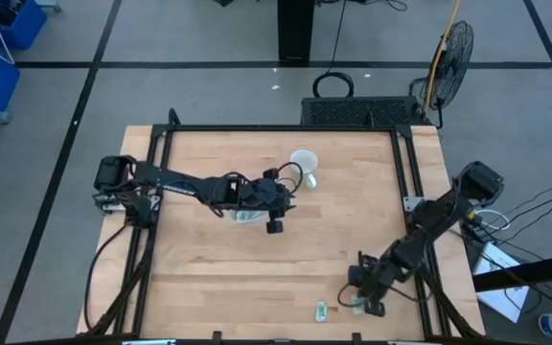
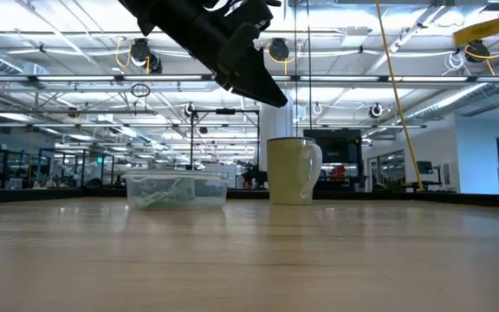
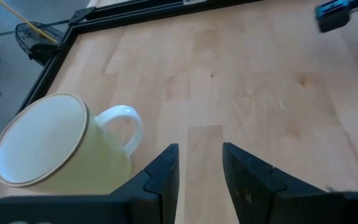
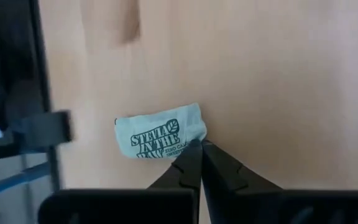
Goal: Pick and place Stevia / Truvia into bins
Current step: Put the white stevia packet into the bin
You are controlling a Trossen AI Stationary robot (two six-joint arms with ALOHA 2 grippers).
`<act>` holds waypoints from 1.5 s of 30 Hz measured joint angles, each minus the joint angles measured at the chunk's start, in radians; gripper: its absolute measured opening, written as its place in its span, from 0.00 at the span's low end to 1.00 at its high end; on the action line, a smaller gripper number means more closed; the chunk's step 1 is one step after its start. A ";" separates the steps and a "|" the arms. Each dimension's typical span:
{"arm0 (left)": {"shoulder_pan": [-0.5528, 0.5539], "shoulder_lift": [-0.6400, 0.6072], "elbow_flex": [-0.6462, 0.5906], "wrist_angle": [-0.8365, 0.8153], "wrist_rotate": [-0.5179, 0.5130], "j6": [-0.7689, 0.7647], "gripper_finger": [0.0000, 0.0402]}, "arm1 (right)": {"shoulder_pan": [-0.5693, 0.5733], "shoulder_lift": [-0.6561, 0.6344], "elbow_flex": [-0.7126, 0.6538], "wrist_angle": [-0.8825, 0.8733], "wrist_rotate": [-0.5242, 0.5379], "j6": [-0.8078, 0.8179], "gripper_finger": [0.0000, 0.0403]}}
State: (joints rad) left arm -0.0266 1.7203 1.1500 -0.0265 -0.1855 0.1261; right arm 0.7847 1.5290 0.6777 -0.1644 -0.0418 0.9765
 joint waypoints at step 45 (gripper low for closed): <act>-0.209 -0.433 -0.001 -0.606 -0.757 -0.320 0.32 | -0.845 0.348 0.427 0.361 0.204 -1.265 0.00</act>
State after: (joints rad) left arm -0.2359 1.2877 1.1492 -0.6326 -0.9429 -0.1936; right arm -0.0608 1.8767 1.1049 0.1962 0.1624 -0.2890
